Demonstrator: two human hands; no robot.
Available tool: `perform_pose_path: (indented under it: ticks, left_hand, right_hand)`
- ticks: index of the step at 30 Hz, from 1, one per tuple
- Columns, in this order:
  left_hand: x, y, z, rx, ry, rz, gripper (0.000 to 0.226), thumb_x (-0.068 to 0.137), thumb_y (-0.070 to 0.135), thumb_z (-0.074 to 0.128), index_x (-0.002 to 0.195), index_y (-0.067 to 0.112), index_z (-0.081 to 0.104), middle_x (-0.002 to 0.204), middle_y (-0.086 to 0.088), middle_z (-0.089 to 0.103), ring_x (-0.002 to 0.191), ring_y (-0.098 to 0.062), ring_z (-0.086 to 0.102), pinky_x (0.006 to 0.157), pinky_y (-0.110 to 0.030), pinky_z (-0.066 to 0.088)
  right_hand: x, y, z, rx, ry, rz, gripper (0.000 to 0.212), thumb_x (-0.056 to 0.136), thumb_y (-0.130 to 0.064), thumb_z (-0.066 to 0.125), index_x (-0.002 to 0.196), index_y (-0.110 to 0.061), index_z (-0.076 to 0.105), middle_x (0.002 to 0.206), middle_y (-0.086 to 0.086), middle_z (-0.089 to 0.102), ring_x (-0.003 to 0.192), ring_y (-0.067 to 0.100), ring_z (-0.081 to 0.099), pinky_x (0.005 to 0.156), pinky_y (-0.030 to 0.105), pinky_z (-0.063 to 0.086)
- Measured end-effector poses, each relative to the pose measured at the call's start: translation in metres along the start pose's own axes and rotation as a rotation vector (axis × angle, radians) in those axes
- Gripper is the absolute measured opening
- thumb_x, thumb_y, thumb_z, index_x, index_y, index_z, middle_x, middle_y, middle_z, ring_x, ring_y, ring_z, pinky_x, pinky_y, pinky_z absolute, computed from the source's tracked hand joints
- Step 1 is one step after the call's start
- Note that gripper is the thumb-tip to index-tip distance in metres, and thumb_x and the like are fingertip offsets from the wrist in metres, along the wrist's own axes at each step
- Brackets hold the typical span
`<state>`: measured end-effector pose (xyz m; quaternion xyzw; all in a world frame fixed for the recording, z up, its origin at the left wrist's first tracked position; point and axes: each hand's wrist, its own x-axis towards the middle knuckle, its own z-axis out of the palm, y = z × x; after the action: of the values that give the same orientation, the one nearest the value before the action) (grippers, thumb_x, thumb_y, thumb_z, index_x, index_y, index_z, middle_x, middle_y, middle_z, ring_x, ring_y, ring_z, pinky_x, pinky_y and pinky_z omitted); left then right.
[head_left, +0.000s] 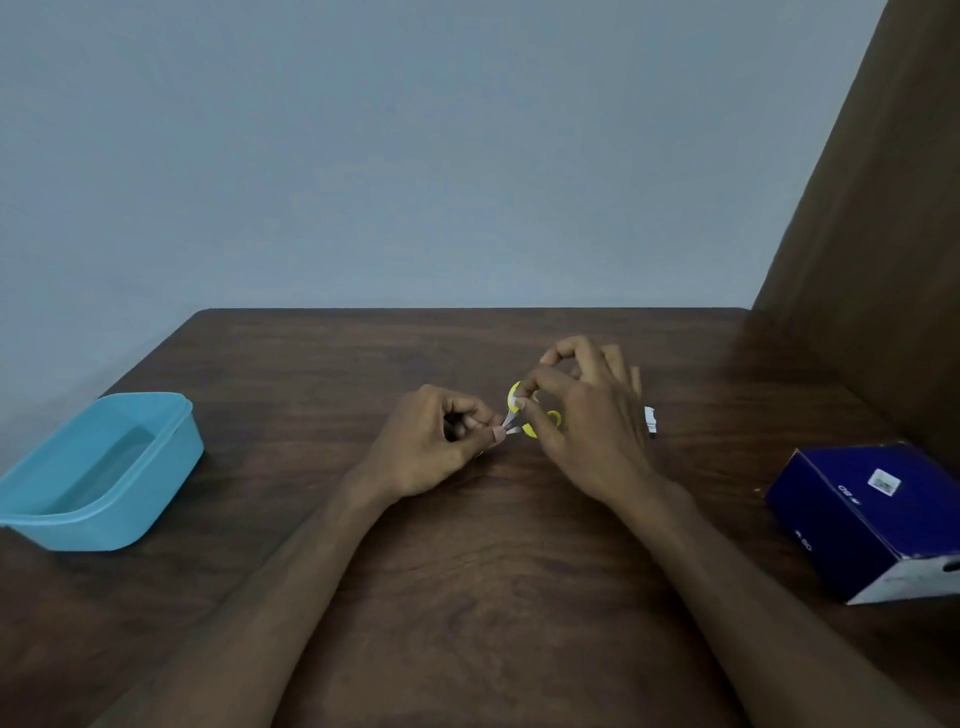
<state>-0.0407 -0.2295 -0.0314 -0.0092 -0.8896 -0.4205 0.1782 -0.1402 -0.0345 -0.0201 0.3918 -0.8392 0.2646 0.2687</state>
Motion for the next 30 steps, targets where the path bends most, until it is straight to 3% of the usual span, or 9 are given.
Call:
perform_pose_path:
  ticks: [3,7,10,15,18,20,23,27,30]
  left_hand:
    - [0.001,0.0,0.002,0.009,-0.016,0.0,0.012,0.096,0.02,0.081,0.087,0.028,0.083,0.069,0.01,0.068,0.061,0.0,0.051,0.059,-0.021,0.041]
    - [0.0,0.002,0.0,-0.023,0.014,0.016,0.017,0.096,0.02,0.081,0.088,0.035,0.083,0.069,0.013,0.07,0.063,-0.002,0.055,0.06,-0.023,0.044]
    - [-0.001,0.005,0.0,0.037,0.037,0.02,0.023,0.094,0.02,0.082,0.085,0.042,0.08,0.074,0.013,0.074,0.065,0.0,0.06,0.062,-0.021,0.048]
    - [0.0,0.006,0.0,0.031,0.055,-0.004,0.023,0.093,0.022,0.082,0.083,0.043,0.079,0.071,0.014,0.075,0.064,0.0,0.061,0.063,-0.027,0.051]
    - [-0.001,0.007,0.001,0.012,0.056,-0.01,0.013,0.094,0.024,0.082,0.09,0.037,0.084,0.07,0.015,0.073,0.064,0.0,0.059,0.065,-0.025,0.05]
    - [-0.001,0.006,0.0,0.009,0.061,-0.009,0.011,0.094,0.024,0.082,0.094,0.034,0.085,0.07,0.016,0.073,0.064,-0.001,0.059,0.066,-0.026,0.05]
    - [-0.001,0.005,0.0,0.0,0.073,-0.01,0.013,0.094,0.025,0.082,0.093,0.037,0.085,0.071,0.014,0.074,0.065,-0.001,0.06,0.065,-0.025,0.05]
    - [0.001,0.005,0.001,0.005,0.098,-0.023,0.01,0.093,0.027,0.083,0.092,0.036,0.085,0.075,0.011,0.078,0.065,-0.002,0.061,0.064,-0.023,0.05]
    - [0.0,0.005,-0.001,-0.018,0.124,-0.043,0.009,0.093,0.026,0.084,0.093,0.034,0.086,0.074,0.01,0.077,0.064,-0.001,0.058,0.062,-0.018,0.046]
  right_hand:
    - [0.002,0.012,-0.016,-0.219,-0.01,-0.124,0.01,0.093,-0.049,0.068,0.098,-0.041,0.072,0.132,-0.009,0.054,0.113,0.026,0.05,0.087,0.041,0.031]
    - [0.0,0.0,-0.02,-0.243,0.115,0.004,0.013,0.088,-0.047,0.072,0.088,-0.035,0.076,0.128,-0.007,0.059,0.111,0.028,0.05,0.084,0.04,0.028]
    - [-0.005,-0.014,-0.008,-0.096,0.112,0.121,0.01,0.085,-0.042,0.074,0.08,-0.034,0.074,0.122,-0.011,0.057,0.111,0.024,0.049,0.083,0.036,0.024]
    - [-0.002,-0.015,0.01,0.422,0.081,0.442,0.021,0.081,-0.033,0.087,0.069,-0.041,0.073,0.104,-0.018,0.059,0.111,0.02,0.054,0.09,0.036,0.047]
    - [0.0,-0.011,0.007,0.607,0.107,0.486,0.034,0.077,-0.025,0.093,0.064,-0.047,0.071,0.103,-0.017,0.06,0.115,0.02,0.056,0.081,0.008,0.039]
    - [0.0,-0.01,0.005,0.567,0.111,0.446,0.027,0.078,-0.023,0.093,0.069,-0.042,0.075,0.104,-0.016,0.06,0.112,0.019,0.056,0.071,0.002,0.034]
    - [0.001,-0.009,0.004,0.508,0.137,0.345,0.011,0.079,-0.026,0.09,0.076,-0.029,0.08,0.106,-0.011,0.059,0.108,0.021,0.057,0.076,0.003,0.035]
    - [0.0,-0.003,-0.008,0.318,0.221,0.085,0.008,0.081,-0.036,0.084,0.078,-0.029,0.08,0.109,-0.011,0.061,0.096,0.019,0.055,0.084,0.04,0.047]
    - [-0.002,-0.004,-0.018,0.19,0.391,0.007,0.006,0.087,-0.034,0.085,0.085,-0.028,0.082,0.107,-0.007,0.064,0.089,0.022,0.054,0.08,0.047,0.047]
